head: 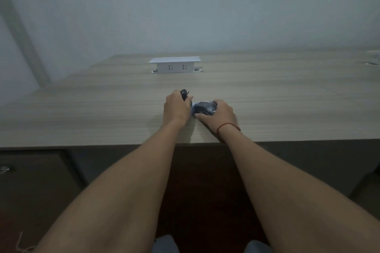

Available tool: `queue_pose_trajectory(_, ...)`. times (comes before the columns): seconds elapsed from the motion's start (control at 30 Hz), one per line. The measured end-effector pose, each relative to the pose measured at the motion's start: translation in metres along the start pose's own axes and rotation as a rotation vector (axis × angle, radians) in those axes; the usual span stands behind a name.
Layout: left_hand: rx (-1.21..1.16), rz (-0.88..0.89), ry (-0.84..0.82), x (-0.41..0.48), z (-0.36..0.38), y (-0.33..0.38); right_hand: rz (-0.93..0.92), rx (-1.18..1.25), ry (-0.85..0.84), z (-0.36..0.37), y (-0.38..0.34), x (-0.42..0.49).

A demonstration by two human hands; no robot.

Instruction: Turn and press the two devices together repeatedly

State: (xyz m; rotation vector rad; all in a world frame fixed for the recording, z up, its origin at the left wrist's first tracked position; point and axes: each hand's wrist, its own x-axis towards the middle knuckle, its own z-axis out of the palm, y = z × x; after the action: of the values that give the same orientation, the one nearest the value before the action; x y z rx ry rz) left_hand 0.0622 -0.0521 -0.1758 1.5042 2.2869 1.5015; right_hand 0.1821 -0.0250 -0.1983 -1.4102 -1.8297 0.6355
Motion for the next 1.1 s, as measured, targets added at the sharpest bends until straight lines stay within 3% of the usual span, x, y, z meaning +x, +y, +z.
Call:
queue_pose_trajectory(0.23, -0.132, 0.165, 0.057, -0.007, -0.004, 0.009, -0.001, 0.0, -0.015, 0.004, 0.003, 0.004)
queue_pose_trajectory(0.4, -0.061, 0.036, 0.025, -0.008, -0.003, -0.006, -0.025, -0.109, 0.018, 0.002, 0.003, 0.006)
queue_pose_trajectory(0.5, -0.049, 0.065, 0.018, -0.008, -0.007, -0.009, -0.016, -0.026, 0.004, 0.003, 0.004, 0.008)
queue_pose_trajectory(0.7, -0.267, 0.018, 0.213, -0.01, -0.011, 0.011, -0.025, 0.052, -0.04, 0.004, 0.006, 0.011)
queue_pose_trajectory(0.8, -0.253, 0.055, 0.147, -0.01, -0.003, 0.015, -0.051, 0.023, -0.068, 0.001, 0.006, 0.011)
queue_pose_trajectory(1.1, 0.092, -0.018, -0.051, 0.013, -0.016, 0.003, -0.057, 0.114, -0.115, -0.008, 0.012, 0.017)
